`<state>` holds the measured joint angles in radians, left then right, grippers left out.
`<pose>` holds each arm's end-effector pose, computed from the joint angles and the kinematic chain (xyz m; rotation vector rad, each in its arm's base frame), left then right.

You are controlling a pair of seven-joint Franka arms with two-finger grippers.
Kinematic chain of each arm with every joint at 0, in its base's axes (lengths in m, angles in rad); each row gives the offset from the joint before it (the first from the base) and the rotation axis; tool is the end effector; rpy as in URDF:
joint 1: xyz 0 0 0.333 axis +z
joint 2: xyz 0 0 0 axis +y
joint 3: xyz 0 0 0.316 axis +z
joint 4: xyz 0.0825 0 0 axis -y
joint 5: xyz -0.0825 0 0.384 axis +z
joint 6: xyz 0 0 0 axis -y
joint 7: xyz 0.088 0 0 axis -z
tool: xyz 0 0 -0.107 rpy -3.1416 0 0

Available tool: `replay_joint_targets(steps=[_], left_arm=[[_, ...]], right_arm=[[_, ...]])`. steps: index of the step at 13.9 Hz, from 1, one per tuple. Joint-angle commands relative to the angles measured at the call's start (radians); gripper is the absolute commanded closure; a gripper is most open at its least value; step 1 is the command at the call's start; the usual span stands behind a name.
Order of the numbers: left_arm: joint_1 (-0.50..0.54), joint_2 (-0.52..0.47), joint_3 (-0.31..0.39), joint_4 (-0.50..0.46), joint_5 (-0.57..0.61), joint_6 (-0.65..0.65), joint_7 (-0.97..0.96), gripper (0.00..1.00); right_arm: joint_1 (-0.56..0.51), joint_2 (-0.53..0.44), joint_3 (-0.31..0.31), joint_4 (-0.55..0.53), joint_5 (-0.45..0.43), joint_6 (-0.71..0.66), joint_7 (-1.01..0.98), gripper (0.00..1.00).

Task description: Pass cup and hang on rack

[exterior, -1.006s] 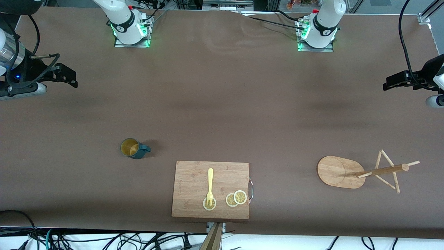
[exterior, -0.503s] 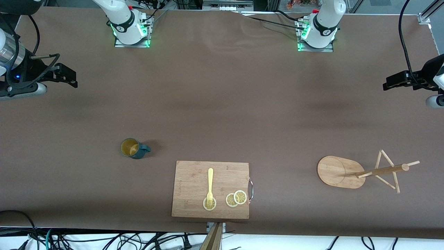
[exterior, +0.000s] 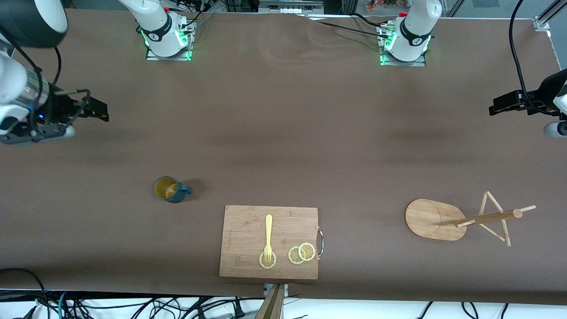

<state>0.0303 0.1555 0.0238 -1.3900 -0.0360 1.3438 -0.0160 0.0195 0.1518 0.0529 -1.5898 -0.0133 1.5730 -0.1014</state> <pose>0.5765 0.0256 0.6022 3.0884 0.1014 -0.3116 0.5892 0.0394 0.5288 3.1157 0.2734 -0.2640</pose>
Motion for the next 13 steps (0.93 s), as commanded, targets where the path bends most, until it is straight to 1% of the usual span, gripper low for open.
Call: replay_joint_targets(steps=[1,5,8,10,13], left_arm=[[0.008,0.012,-0.005,0.025,-0.009,-0.003,-0.01,0.0],[0.007,0.012,-0.005,0.025,-0.009,-0.003,-0.01,0.0],[0.008,0.012,-0.005,0.025,-0.009,-0.003,-0.01,0.0],[0.008,0.013,-0.005,0.026,-0.009,-0.002,-0.01,0.0],[0.007,0.013,-0.005,0.025,-0.009,-0.003,-0.01,0.0]], right_arm=[[-0.001,0.086,0.001,0.025,-0.017,-0.012,0.002,0.0],[-0.003,0.103,-0.002,0.015,-0.033,0.036,0.002,0.0],[-0.007,0.17,-0.004,-0.028,-0.03,0.158,0.002,0.0],[-0.003,0.225,-0.002,-0.029,-0.017,0.226,0.003,0.0],[0.017,0.33,0.001,-0.024,-0.016,0.381,0.006,0.01]])
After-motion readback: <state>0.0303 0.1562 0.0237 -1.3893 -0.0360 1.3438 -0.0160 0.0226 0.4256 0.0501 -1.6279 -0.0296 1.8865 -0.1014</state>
